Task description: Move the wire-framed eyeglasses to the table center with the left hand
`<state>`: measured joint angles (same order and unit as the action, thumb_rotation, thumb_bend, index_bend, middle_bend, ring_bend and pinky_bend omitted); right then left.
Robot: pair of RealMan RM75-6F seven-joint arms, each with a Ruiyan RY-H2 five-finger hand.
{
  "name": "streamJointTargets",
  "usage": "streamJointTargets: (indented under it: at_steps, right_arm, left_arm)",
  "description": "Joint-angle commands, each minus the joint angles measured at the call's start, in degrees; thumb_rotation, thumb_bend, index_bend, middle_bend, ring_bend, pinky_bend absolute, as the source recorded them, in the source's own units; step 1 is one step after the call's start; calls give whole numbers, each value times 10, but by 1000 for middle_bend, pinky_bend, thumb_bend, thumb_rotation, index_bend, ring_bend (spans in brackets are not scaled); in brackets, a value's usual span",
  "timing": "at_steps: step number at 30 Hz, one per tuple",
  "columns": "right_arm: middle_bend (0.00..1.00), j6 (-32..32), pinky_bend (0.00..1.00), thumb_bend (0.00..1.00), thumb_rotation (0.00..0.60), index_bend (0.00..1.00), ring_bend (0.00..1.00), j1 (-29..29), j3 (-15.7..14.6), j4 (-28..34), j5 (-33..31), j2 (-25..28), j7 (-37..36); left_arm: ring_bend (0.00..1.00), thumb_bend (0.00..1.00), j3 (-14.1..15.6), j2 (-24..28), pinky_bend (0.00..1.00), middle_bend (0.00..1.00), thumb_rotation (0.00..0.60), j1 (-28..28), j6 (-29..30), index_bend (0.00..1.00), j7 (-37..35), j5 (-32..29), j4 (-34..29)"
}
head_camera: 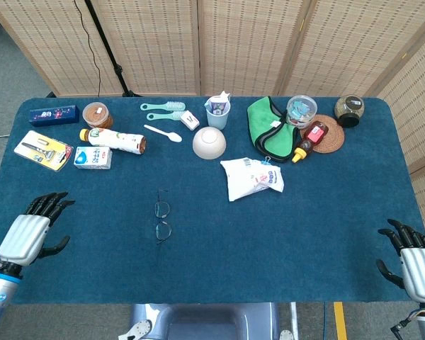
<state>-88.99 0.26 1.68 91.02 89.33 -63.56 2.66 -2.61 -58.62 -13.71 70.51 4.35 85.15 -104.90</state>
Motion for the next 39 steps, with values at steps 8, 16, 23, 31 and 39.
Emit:
streamJointTargets:
  at_steps: [8, 16, 23, 31, 39]
  right_arm:
    - [157, 0, 239, 304, 600, 286, 191, -1, 1, 0, -4, 1, 2]
    - [156, -2, 239, 304, 600, 286, 191, -5, 2, -2, -11, 4, 1]
    - [156, 4, 239, 305, 600, 286, 191, -4, 3, -3, -16, 3, 2]
    - [156, 3, 239, 305, 600, 286, 191, -6, 5, -2, -20, 5, 5]
    - [156, -4, 239, 305, 600, 286, 191, -12, 4, 1, -21, 9, 6]
  left_arm:
    - [55, 304, -28, -44, 82, 96, 600, -72, -79, 182, 21, -21, 18]
    - [55, 304, -48, -92, 82, 96, 600, -119, -131, 184, 54, -76, 48]
    - [56, 304, -64, -141, 82, 96, 600, -164, -168, 184, 98, -125, 83]
    - [55, 304, -77, -201, 82, 96, 600, -213, -206, 184, 139, -189, 125]
    - [55, 304, -86, -252, 82, 96, 600, -258, -229, 184, 175, -241, 160]
